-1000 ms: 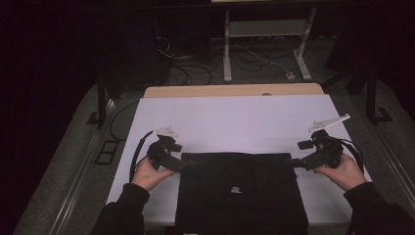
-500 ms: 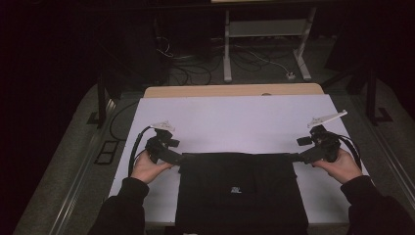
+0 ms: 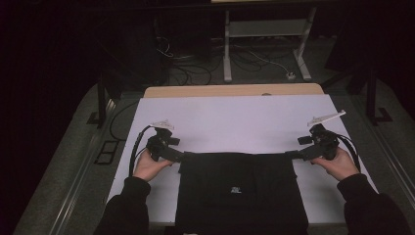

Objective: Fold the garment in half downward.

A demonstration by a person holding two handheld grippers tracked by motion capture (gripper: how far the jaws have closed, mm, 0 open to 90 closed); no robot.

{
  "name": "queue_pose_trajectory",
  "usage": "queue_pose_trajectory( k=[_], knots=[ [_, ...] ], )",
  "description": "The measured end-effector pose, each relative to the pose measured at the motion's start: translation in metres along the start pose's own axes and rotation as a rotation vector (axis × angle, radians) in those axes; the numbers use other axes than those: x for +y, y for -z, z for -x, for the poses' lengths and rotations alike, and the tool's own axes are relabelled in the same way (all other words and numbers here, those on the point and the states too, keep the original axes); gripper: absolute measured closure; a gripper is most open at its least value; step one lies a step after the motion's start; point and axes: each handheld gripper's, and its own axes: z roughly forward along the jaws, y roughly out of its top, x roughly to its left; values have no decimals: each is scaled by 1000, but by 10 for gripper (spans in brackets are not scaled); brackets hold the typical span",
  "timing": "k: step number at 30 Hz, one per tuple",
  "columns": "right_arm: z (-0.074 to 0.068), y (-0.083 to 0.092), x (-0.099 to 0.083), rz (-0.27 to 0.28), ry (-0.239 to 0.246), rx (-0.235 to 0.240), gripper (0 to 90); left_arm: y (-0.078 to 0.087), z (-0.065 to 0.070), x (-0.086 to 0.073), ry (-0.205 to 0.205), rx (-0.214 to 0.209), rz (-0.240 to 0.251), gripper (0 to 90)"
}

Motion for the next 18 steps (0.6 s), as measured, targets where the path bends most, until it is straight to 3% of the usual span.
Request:
queue_pose_trajectory(
  k=[6,14,18],
  knots=[
    [8,-7,-6,-20,-13,-8,9,-12,-7,-4,5,11,-62,0],
    [13,-14,-6,-35,-20,-4,36,-18,-17,-12,36,9,-68,0],
    [15,-19,-6,-49,-19,0,78,-18,-17,-14,31,10,-75,18]
  ],
)
